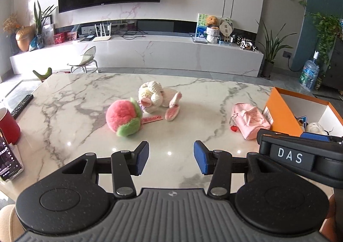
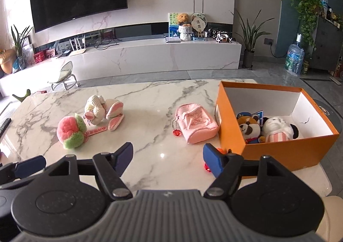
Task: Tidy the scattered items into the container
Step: 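Withdraw both tools from the box toward the remaining toys on the table, then grasp the pink pom-pom plush with the left gripper while the right approaches the crochet bunny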
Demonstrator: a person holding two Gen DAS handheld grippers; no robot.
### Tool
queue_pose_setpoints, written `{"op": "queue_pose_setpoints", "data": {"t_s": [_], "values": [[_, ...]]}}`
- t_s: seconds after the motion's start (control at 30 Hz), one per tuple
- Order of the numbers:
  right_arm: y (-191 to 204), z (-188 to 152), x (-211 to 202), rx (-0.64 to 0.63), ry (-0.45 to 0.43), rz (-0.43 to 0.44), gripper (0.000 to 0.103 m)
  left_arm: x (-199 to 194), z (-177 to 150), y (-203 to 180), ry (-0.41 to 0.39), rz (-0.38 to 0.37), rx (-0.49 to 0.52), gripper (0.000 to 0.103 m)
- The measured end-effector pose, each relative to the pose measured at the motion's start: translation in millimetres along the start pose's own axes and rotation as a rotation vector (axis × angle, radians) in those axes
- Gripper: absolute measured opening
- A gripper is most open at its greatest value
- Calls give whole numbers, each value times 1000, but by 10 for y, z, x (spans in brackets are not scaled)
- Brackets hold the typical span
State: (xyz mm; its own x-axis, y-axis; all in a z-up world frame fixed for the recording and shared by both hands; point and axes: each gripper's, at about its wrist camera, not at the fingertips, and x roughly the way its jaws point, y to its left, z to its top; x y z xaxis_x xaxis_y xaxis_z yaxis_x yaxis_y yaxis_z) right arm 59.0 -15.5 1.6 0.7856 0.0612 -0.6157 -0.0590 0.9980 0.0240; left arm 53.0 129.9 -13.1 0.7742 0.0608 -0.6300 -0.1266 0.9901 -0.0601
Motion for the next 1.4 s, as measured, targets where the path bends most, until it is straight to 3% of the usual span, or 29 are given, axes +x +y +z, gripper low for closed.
{"op": "queue_pose_setpoints", "data": {"t_s": [0.57, 0.7, 1.03, 1.33, 1.4], "values": [[413, 18, 858, -96, 80, 57, 73, 776, 89, 566, 56, 100, -125, 55], [510, 85, 1122, -116, 90, 82, 73, 1013, 120, 620, 66, 91, -136, 64], [676, 435, 1851, -71, 80, 160, 73, 1615, 342, 754, 43, 112, -168, 74], [863, 639, 2411, -55, 79, 204, 73, 2062, 429, 850, 58, 152, -169, 75], [906, 645, 2507, -64, 88, 210, 67, 2128, 420, 865, 66, 154, -172, 75]]}}
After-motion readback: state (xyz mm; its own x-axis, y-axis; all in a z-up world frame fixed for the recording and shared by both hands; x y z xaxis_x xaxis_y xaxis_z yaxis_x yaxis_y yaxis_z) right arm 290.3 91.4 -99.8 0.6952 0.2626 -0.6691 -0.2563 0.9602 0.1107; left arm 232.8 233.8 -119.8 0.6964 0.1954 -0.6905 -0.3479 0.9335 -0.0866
